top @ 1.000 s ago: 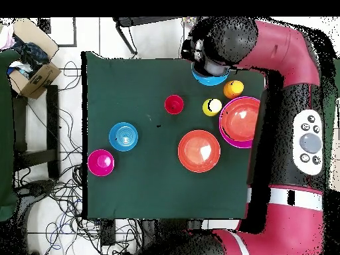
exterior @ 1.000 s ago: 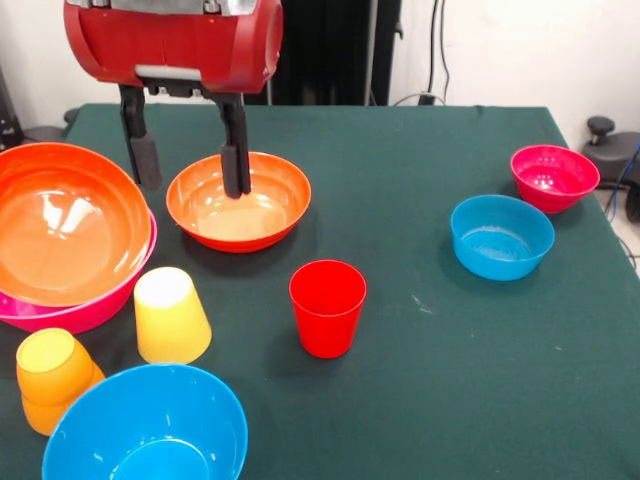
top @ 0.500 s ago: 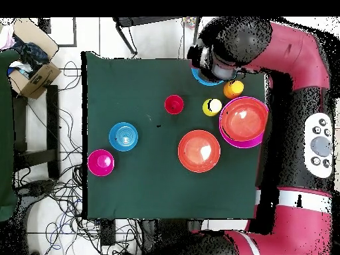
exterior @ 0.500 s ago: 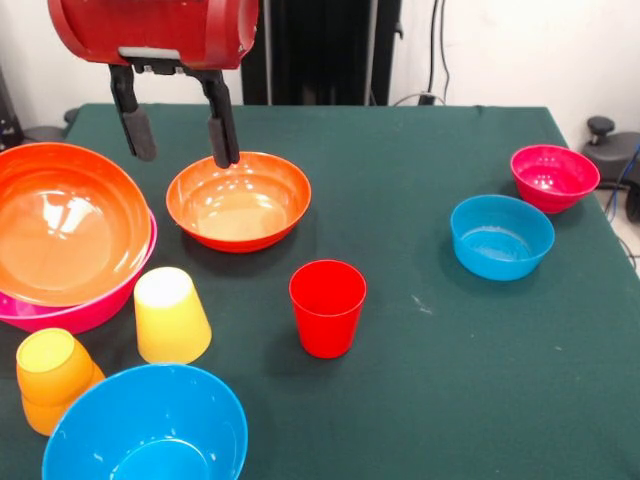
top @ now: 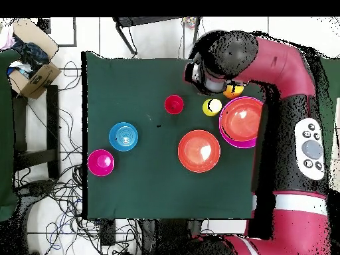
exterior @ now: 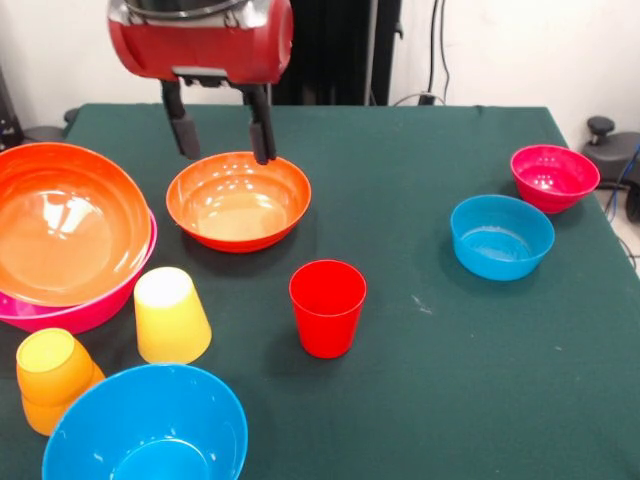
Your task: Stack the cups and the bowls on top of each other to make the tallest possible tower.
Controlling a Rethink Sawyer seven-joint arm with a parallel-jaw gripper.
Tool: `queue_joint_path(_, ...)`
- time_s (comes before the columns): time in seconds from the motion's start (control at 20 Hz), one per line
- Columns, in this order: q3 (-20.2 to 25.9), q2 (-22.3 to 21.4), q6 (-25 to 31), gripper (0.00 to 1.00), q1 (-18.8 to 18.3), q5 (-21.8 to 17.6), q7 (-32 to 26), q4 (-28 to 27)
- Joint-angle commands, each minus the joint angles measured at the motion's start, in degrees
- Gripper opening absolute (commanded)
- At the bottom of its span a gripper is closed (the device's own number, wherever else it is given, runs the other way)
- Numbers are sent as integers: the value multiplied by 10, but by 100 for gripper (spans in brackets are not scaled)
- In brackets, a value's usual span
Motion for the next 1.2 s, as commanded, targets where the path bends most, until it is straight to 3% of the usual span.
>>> queue_joint_path(0.05, -31, -6, -54, 100, 8, -30, 15, 142)
queue_joint_path(0.3, -23, 1, -111, 100, 0, -40, -16, 169)
queue_joint_path(0.75, -15, -1, -157, 100, 16, -8, 30, 187)
queue_joint_path(1.2, -5, 9, -199, 100, 19, -8, 19, 204)
